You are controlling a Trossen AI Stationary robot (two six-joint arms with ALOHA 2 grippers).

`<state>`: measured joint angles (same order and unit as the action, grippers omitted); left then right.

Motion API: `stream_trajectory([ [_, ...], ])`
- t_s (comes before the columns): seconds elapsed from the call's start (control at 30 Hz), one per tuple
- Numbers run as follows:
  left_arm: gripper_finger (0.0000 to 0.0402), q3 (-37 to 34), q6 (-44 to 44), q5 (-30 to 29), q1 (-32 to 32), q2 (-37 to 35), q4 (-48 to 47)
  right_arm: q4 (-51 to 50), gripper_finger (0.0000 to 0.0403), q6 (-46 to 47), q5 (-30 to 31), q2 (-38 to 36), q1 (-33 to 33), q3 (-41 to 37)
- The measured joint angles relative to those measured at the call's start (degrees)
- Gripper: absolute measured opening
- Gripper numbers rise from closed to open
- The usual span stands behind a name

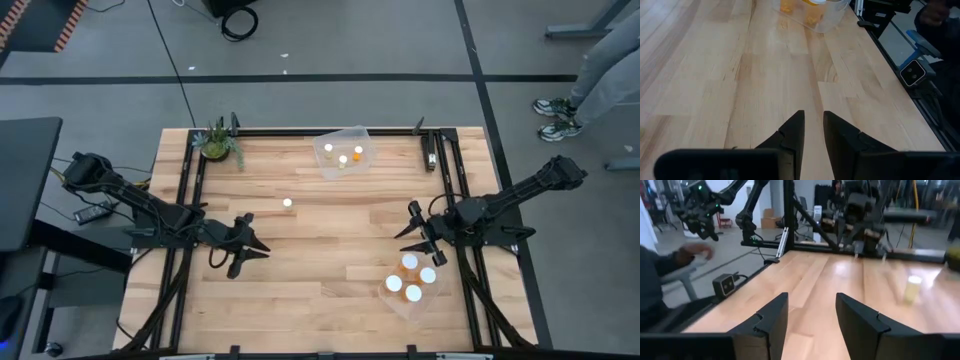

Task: Pick and place medicine bottles into bin by pill shape (circle, oval)
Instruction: Put the yellow pill bottle into the top transparent bin

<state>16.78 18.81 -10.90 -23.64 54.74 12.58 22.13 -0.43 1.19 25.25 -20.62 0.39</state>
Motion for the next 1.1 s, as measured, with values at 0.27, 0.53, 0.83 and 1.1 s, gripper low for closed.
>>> stream_trajectory([
  [0.27,0.0086,0.0,0.0,0.0,0.0,0.0,0.0,1.7,0.0172,7.6,0.1,0.3,0.0,0.0],
  [0.53,0.0079,0.0,-5.7,-6.2,1.9,0.0,5.1,9.3,0.0172,5.0,1.3,0.1,0.0,1.7],
  [0.83,0.0085,0.0,-8.9,-6.3,6.6,0.0,9.0,9.2,0.0172,4.7,1.3,0.2,0.0,2.1],
  [1.1,0.0081,0.0,-9.6,-6.3,9.8,0.0,10.4,1.3,0.0172,0.6,4.1,0.2,0.0,2.2],
])
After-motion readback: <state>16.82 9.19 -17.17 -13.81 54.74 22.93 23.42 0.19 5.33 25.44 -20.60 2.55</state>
